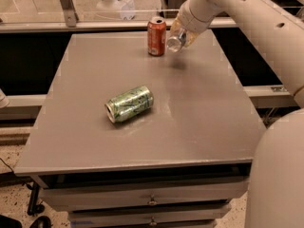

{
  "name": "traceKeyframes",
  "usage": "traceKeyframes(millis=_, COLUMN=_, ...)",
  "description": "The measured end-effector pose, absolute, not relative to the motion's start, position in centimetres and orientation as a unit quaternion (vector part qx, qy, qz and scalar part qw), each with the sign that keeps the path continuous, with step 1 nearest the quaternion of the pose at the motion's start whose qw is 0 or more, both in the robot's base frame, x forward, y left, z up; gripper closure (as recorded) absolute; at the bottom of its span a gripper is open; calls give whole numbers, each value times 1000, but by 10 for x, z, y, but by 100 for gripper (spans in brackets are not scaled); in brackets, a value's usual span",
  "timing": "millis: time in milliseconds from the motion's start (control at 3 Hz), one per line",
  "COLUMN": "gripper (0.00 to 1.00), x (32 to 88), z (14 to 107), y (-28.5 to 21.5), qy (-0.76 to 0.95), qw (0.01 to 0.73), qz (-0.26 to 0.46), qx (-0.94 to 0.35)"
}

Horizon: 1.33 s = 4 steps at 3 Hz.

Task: Move redbull can near coke can

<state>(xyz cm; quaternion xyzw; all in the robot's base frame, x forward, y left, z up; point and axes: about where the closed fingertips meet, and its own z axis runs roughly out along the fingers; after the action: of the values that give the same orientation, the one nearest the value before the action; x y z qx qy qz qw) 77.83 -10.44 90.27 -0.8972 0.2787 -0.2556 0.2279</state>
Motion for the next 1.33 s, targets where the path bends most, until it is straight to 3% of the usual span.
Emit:
traceKeyframes(millis=1000, gripper=5, x=783, z=876, y=-65, qy=247, qw=226, qz=-204, qx=-920)
traceKeyframes(millis=1333, gripper=0, x=783, z=870, y=-56, qy=237, qw=223, qz=-193, qx=-926)
